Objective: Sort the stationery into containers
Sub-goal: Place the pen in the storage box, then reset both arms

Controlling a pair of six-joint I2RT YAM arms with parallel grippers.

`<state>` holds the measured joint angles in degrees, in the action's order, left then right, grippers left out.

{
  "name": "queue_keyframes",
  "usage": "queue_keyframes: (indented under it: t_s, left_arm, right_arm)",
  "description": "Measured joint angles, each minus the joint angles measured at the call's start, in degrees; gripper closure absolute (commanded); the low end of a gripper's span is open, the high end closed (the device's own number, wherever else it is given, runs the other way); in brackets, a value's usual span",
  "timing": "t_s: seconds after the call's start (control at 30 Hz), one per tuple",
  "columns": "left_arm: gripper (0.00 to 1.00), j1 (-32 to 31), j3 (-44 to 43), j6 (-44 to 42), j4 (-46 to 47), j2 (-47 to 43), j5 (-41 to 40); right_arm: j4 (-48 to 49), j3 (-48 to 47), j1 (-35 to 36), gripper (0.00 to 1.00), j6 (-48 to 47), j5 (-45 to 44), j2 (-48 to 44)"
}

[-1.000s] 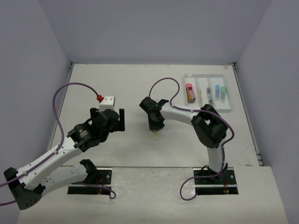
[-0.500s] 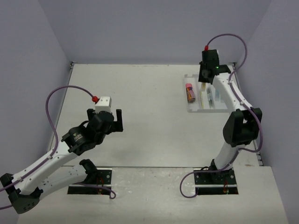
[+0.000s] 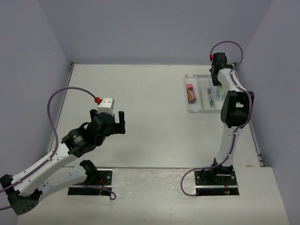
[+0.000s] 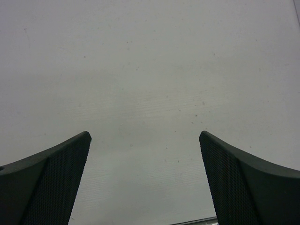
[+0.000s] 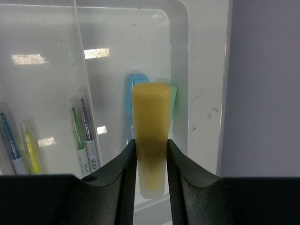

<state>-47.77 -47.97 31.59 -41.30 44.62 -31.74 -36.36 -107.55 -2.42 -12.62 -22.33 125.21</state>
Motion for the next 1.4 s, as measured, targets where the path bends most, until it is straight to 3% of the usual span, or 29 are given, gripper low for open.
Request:
queue_keyframes:
  t_s: [0.33, 0.43, 0.53, 0.87, 1.17, 1.27, 1.33, 1.4]
  left_arm:
    - [0.00, 0.00, 0.00, -0.77, 0.11, 0.80, 0.06]
    - [0.00, 0.00, 0.00, -0.79, 0.11, 1.52, 0.06]
    - [0.00, 0.00, 0.00, -0.79, 0.11, 1.91, 0.06]
    - [0.00, 0.00, 0.00, -0.79, 0.09, 2.44, 0.02]
    - [0.00, 0.00, 0.00, -0.71, -0.05, 3.00, -0.68]
    - [0.00, 0.01, -0.08, 0.49, -0.97, 2.99, -3.18]
    - [0.00, 0.02, -0.33, 1.63, -2.10, 2.98, -5.29]
    - [0.00, 0.02, -0.79, 2.80, -3.50, 2.97, -7.36]
  right_arm:
    - [0.91, -0.43, -0.02, 0.75, -0.45, -0.64, 3.05]
    - [0.66, -0.43, -0.02, 0.59, 0.24, -0.25, 3.28]
    - [-0.05, -0.45, -0.02, 0.33, 1.33, 0.99, 3.28]
    - [-3.82, 0.61, 0.39, 0.33, 7.95, 5.78, 1.61]
    - [-2.75, 10.77, 4.60, 0.35, 17.04, 8.33, -12.63]
    - [-0.72, 19.18, 10.50, 0.23, 19.68, 8.29, -20.66]
    - [-0.31, 25.12, 16.14, 0.02, 21.57, 8.57, -26.86]
    - [1.97, 30.59, 22.40, 0.01, 23.77, 8.47, -33.51]
